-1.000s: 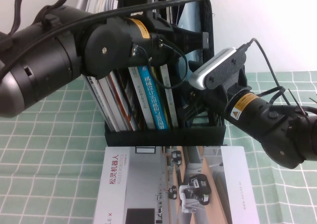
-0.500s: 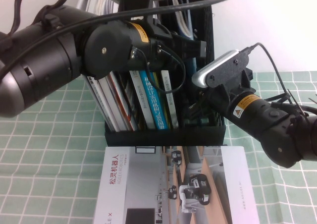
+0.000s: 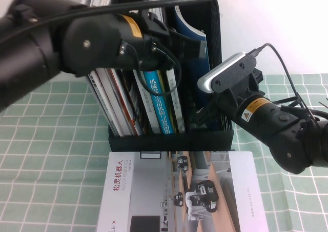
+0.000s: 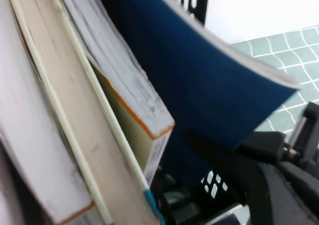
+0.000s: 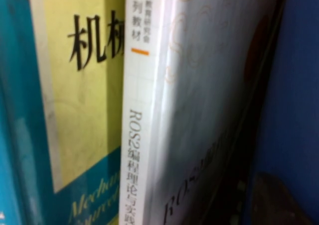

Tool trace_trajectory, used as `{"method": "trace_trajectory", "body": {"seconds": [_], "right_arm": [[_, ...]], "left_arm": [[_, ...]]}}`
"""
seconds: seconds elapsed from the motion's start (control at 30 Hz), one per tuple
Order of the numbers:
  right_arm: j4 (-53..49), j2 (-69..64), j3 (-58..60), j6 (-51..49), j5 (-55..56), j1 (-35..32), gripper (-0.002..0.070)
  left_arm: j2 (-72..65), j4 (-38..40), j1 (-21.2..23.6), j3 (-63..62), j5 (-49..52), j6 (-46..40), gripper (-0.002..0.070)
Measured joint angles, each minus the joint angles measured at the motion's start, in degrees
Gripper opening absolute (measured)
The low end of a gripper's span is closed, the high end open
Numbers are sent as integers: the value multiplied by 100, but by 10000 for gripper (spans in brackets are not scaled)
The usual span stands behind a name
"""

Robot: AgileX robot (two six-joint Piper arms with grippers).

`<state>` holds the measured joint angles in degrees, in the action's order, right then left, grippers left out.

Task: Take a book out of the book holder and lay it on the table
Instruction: Pick up the right side book from the book shelf, then place the picked book on the book

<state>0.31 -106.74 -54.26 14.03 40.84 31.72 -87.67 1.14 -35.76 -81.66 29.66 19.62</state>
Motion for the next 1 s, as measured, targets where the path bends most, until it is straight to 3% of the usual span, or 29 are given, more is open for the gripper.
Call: {"method": "trace_trajectory", "body": {"seconds": [0.17,0.37,0.57,0.73,0.87,1.0], "right_arm": [[40,86,215,181,470,0,22],[64,891,510,614,927,0,22],[-149,2069,523,1050,991,0,22],[-642,3084,502,1111,365,0,22],[-1407,3775,437,690,-115,0,22],[-2264,4272,361,-139,-573,13,22]], "left_arm": [[555,-30,0,0,488,-612,-1],[1552,-644,0,0,1089,-891,-1],[2605,-1165,0,0,1366,-904,-1],[3484,-1609,0,-45,2031,-827,-1],[4123,-1959,0,69,2811,-496,-1],[4854,-2197,0,732,2941,-103,-1]]}}
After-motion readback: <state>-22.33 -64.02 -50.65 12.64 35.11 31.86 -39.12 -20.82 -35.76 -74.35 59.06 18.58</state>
